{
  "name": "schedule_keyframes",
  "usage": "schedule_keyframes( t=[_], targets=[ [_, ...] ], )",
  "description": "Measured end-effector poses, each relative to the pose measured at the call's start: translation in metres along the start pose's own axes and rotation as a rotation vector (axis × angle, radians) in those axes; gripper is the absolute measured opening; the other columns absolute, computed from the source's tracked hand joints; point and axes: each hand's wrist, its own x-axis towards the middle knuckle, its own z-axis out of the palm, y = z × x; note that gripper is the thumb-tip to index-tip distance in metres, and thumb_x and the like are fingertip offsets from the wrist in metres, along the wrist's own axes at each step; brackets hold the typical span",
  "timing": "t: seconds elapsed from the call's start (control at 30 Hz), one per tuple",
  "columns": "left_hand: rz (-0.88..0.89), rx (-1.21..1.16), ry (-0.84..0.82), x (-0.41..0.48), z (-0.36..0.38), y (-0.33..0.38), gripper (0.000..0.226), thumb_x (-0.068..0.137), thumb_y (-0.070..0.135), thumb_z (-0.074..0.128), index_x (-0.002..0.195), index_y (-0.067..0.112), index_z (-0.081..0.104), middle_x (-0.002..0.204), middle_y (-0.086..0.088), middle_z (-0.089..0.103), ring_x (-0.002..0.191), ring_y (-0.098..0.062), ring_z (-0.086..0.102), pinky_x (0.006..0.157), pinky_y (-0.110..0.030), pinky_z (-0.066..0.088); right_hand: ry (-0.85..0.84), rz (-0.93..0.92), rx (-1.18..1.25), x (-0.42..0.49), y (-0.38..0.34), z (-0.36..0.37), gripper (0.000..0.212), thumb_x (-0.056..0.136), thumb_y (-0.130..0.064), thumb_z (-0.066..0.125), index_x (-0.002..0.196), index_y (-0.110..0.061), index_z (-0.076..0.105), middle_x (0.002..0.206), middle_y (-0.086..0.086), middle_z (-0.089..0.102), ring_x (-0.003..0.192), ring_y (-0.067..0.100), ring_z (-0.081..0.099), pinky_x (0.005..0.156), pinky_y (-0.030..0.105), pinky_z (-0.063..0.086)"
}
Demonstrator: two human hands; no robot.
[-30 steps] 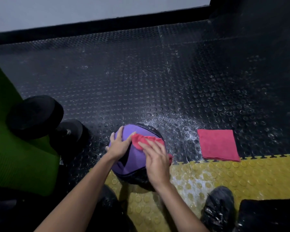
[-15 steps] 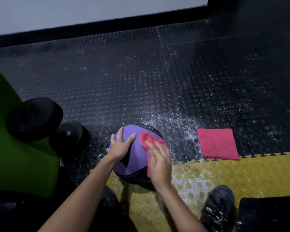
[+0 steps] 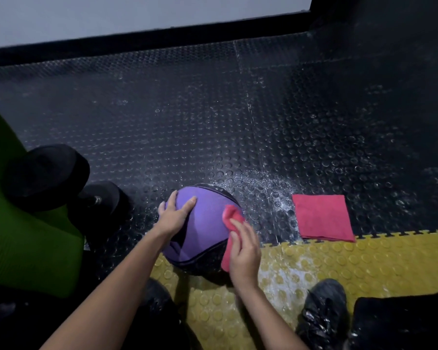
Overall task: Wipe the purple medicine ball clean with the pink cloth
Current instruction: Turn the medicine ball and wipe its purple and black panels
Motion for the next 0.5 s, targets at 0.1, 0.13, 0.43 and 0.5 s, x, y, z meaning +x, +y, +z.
schedule_keyframes(
  t=[0.1,0.13,0.43,0.5],
  targets=[
    [-0.026,0.050,-0.009,-0.004,0.008,0.002,0.088,0.067,0.079,0.049,0.143,0.049,0.016,0.157,0.006,-0.005,0.142,-0.040,0.009,0.112,-0.059,0.016,0.051,0.229,0.039,0.011,0.004,-0.002,0.024,0.086,0.000,0.050,0.104,-0.008,0.064,0.101,0.010,0.060,0.096,0.028,0.056,0.076,0.019,0.034],
    [-0.021,0.058,0.008,-0.006,0.011,0.004,0.085,0.072,0.077,0.050,0.144,0.048,0.016,0.157,0.004,-0.006,0.142,-0.041,0.007,0.113,-0.059,0.014,0.070,0.223,0.036,0.010,-0.002,-0.001,0.023,0.086,-0.001,0.049,0.102,-0.007,0.064,0.099,0.011,0.059,0.095,0.028,0.055,0.077,0.019,0.033],
    [-0.023,0.044,0.018,-0.019,0.009,0.001,0.094,0.063,0.078,0.046,0.145,0.045,0.014,0.157,0.001,-0.007,0.142,-0.040,0.007,0.115,-0.054,0.012,0.035,-0.026,0.032,-0.020,-0.007,0.009,0.023,0.089,-0.021,0.041,0.101,-0.025,0.060,0.107,-0.005,0.046,0.102,0.013,0.045,0.091,0.021,0.033],
    [-0.018,0.048,0.033,-0.024,0.013,0.002,0.085,0.076,0.074,0.048,0.146,0.044,0.011,0.158,-0.001,-0.008,0.142,-0.043,0.007,0.115,-0.055,0.012,0.052,0.145,0.087,-0.005,0.002,0.001,0.021,0.090,-0.010,0.044,0.102,-0.012,0.062,0.105,0.004,0.050,0.101,0.017,0.049,0.084,0.017,0.034]
  ],
)
